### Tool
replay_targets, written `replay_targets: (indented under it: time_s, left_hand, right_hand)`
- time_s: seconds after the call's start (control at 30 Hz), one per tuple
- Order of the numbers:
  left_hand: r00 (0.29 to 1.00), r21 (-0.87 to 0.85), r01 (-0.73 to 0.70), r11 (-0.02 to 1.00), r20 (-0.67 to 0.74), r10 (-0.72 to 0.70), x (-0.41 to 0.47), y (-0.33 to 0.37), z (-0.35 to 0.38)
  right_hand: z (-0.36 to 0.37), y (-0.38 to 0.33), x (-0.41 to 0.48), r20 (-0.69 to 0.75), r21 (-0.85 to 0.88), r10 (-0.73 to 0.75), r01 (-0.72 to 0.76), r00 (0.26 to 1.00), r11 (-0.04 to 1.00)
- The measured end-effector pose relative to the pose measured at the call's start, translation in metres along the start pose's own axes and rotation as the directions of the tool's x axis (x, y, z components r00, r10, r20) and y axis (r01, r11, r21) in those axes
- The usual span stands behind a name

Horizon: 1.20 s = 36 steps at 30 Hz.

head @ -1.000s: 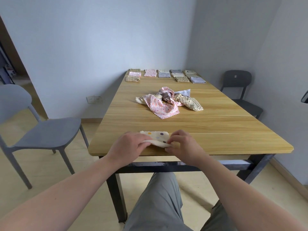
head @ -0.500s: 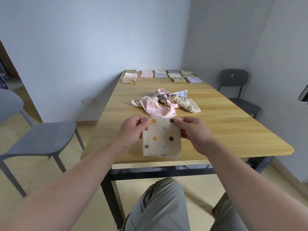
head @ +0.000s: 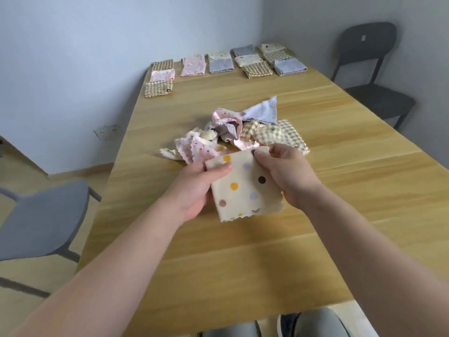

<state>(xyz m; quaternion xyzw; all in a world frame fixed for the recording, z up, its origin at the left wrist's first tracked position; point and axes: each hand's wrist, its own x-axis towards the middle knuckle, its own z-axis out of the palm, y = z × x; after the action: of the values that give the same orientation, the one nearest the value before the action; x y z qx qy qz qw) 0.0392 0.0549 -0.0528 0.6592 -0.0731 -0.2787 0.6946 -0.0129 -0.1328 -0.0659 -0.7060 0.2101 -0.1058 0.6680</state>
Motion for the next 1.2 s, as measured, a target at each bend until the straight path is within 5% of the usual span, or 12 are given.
replay_targets:
  time_s: [0.3, 0.57, 0.83, 1.07, 1.2]
  left_hand:
    - [0.965, -0.022, 0.203, 0.979, -0.166, -0.204, -0.011, 0.130, -0.006]
    - [0.947, 0.012, 0.309, 0.951, -0.094, -0.306, -0.081, 0.231, -0.062]
    - [0.967, 0.035, 0.254, 0.967, 0.010, -0.254, -0.144, 0.250, -0.169]
    - [0.967, 0.102, 0.237, 0.966, 0.073, -0.245, -0.118, 0.277, -0.234]
    - [0.962, 0.128, 0.248, 0.960, 0.086, -0.260, -0.071, 0.277, -0.248]
  right_hand:
    - [0.012, -0.129, 0.022, 0.043, -0.148, 0.137, -0.130, 0.990, 0.981]
    - [0.066, -0.228, -0.054, 0.048, -0.132, 0.174, -0.166, 0.984, 0.977]
    - [0.187, -0.251, -0.134, -0.100, 0.121, 0.253, -0.241, 0.962, 0.963]
    - [0.248, -0.248, -0.145, 0.089, 0.433, 0.444, -0.436, 0.892, 0.789]
    - [0.257, -0.233, -0.117, 0.070, 0.480, 0.516, -0.482, 0.853, 0.732]
